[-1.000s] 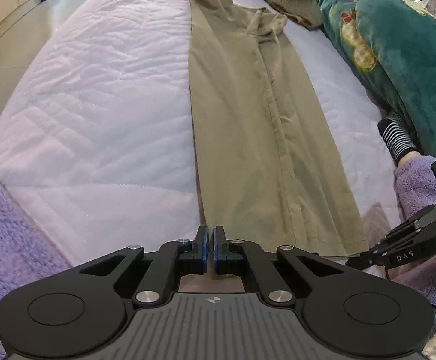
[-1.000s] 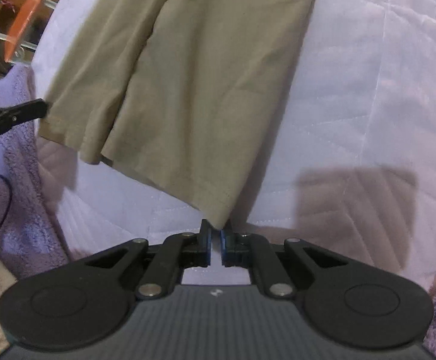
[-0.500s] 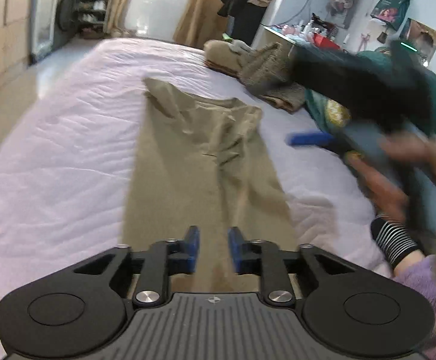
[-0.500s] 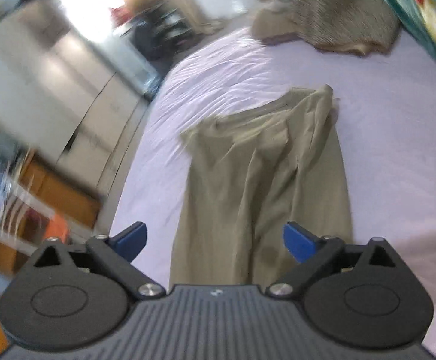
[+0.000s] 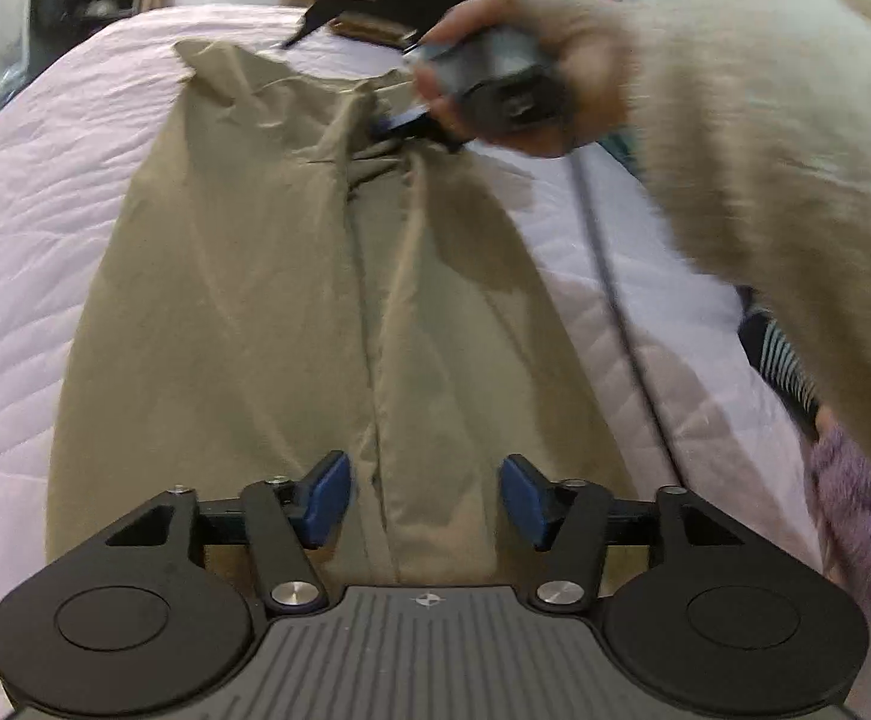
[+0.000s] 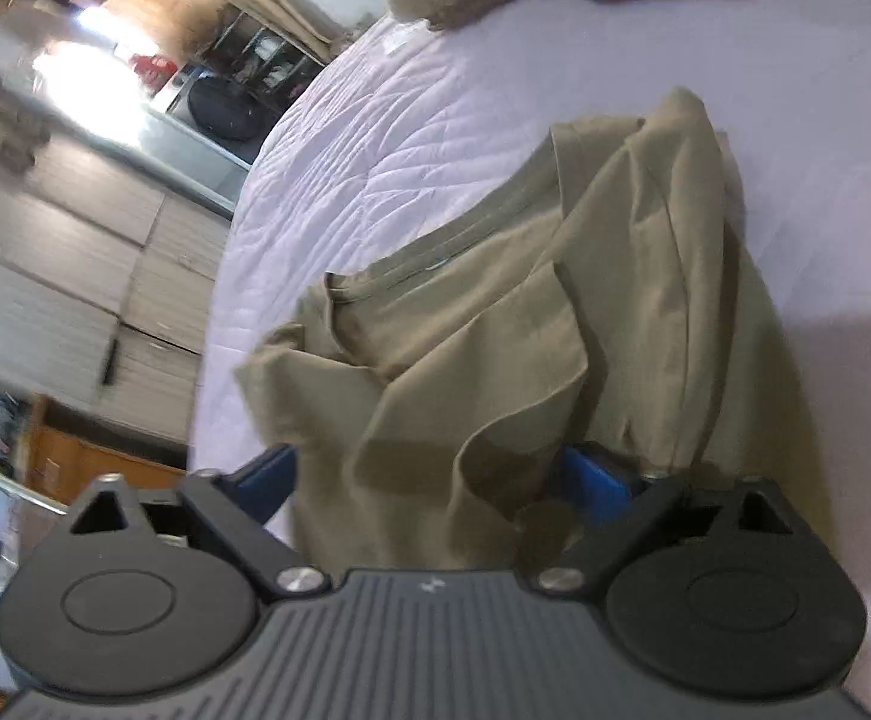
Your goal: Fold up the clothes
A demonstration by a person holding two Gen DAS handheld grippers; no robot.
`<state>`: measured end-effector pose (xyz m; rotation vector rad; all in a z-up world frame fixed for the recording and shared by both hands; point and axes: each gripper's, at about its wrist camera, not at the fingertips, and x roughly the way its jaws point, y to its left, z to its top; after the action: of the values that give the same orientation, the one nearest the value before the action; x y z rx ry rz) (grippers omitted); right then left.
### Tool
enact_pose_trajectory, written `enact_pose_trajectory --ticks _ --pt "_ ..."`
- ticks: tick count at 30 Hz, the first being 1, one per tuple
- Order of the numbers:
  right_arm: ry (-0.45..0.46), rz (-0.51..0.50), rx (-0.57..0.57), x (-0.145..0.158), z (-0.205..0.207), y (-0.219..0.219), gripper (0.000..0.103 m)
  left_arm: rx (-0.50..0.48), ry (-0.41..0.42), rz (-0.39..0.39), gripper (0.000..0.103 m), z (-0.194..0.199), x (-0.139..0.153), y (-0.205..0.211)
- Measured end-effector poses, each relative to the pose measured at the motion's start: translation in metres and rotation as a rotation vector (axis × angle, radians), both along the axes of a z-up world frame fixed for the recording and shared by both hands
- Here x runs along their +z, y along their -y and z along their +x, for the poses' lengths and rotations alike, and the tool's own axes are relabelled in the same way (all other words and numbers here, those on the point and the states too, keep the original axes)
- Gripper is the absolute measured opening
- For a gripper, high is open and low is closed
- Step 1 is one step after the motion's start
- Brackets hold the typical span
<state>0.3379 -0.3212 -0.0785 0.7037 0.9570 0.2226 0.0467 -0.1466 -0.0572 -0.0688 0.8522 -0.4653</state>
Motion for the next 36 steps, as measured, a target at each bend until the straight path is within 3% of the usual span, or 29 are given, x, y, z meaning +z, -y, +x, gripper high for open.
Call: enact_pose_trajectory --ticks 1,2,3,4,7,13,16,18,20,21,22,28,30,32,36 --pt "0.028 -0.056 0.022 0.002 -0.001 -0.003 0.074 -0.011 0.011 0.011 0.061 -0.001 0.0 0.002" --pt "0.057 -0.114 0.044 0.004 -0.003 -0.007 0.035 -0.022 0.022 0.023 0.062 -0.003 0.0 0.004" --pt "0.074 -0.183 0.073 0.008 -0.004 -0.01 0.004 -0.03 0.031 0.032 0.063 -0.003 0.0 0.005" --pt "0.101 -0.222 0.086 0.013 -0.008 -0.009 0.003 -0.036 0.037 0.037 0.063 -0.004 0.0 0.005" --pt "0.181 -0.322 0.097 0.032 -0.015 0.001 0.003 -0.043 0.042 0.04 0.065 -0.005 0.0 0.003" --pt "0.039 -0.577 0.041 0.015 -0.024 0.014 0.003 -0.057 0.037 0.041 0.065 -0.002 0.0 -0.001" --pt "0.042 -0.467 0.015 0.021 -0.026 0.026 0.01 -0.067 0.043 0.045 0.065 -0.003 -0.001 -0.002" --pt "0.082 -0.336 -0.013 0.034 -0.025 0.039 0.029 -0.073 0.043 0.045 0.067 0.0 -0.002 -0.001" --pt "0.149 -0.251 -0.072 0.052 -0.022 0.051 0.071 -0.081 0.041 0.038 0.07 0.0 -0.002 -0.001" --pt "0.188 -0.254 -0.085 0.061 -0.017 0.054 0.086 -0.084 0.04 0.033 0.073 -0.001 -0.002 -0.001" --pt "0.198 -0.27 -0.077 0.065 -0.008 0.053 0.089 -0.085 0.038 0.03 0.074 -0.001 -0.002 -0.001" --pt "0.037 -0.441 0.07 0.036 0.035 0.031 0.084 -0.121 0.049 0.041 0.081 -0.003 -0.004 0.002" --pt "0.062 -0.458 0.109 0.028 0.029 0.021 0.081 -0.126 0.054 0.037 0.082 -0.003 -0.005 0.001" --pt "0.101 -0.538 0.149 0.026 0.02 0.008 0.077 -0.13 0.059 0.035 0.084 -0.004 -0.005 0.002" --pt "0.22 -0.798 0.248 0.03 0.001 -0.025 0.077 -0.145 0.072 0.061 0.087 -0.007 -0.005 0.008"
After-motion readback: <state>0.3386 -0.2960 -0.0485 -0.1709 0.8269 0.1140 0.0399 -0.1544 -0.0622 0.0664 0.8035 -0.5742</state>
